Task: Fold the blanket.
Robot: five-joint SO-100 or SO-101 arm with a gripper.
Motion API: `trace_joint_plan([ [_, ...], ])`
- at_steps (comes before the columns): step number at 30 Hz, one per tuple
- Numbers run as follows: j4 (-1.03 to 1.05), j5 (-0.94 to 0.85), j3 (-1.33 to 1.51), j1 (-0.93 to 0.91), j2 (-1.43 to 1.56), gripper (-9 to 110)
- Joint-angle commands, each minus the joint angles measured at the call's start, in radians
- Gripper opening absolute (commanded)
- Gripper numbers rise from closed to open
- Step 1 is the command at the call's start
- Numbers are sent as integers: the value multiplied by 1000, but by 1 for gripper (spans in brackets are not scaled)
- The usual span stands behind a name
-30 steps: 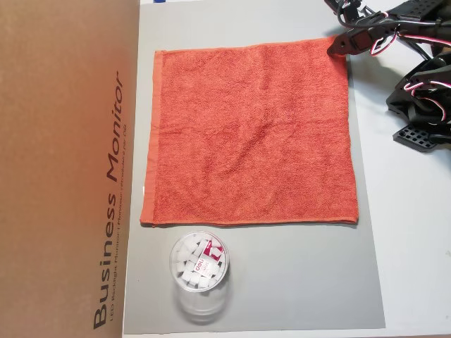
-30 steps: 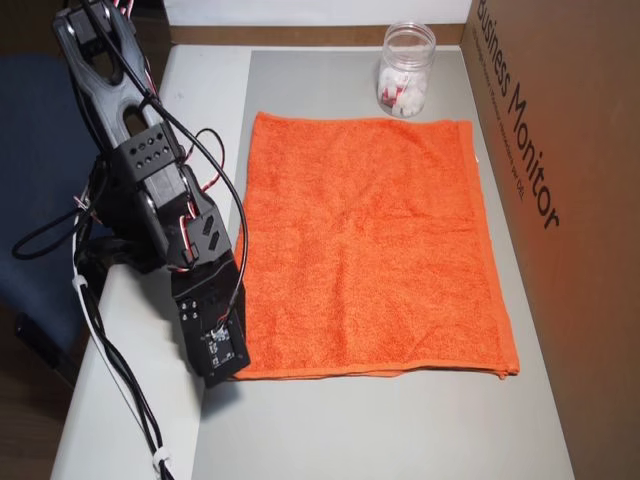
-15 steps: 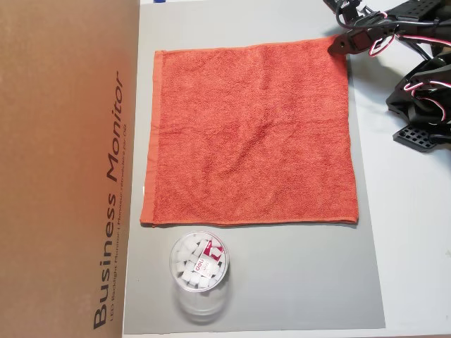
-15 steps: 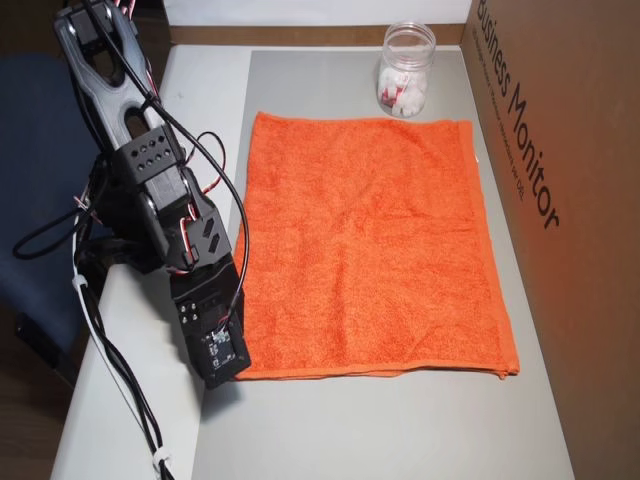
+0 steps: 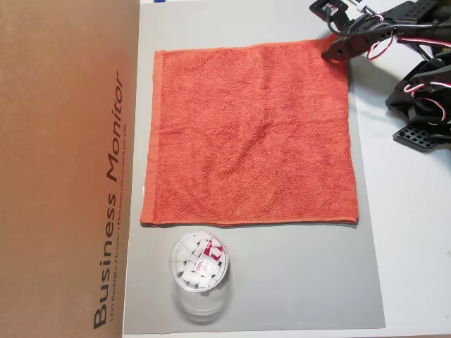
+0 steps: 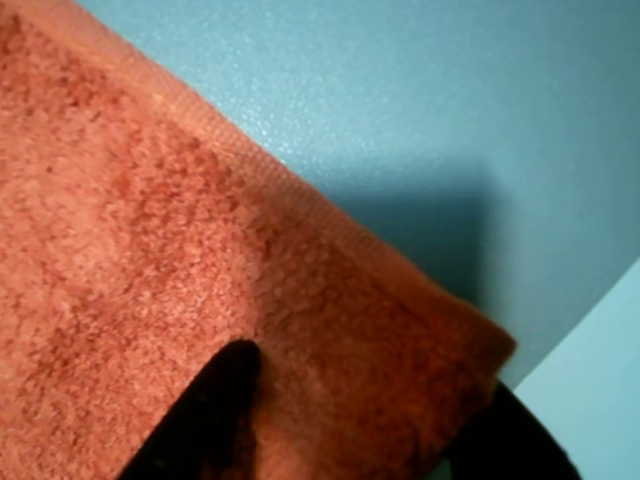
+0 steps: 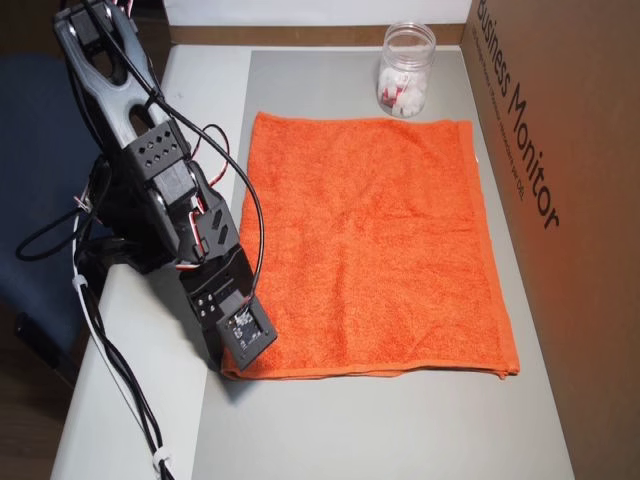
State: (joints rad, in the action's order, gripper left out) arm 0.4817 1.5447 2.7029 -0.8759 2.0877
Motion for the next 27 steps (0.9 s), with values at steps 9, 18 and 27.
trace_joint_plan([
  [9,-11,-6,-25,-3,6,17],
  [18,-11,-6,-23,-9,3,8],
  [27,-9,-20,-23,-37,17,0],
])
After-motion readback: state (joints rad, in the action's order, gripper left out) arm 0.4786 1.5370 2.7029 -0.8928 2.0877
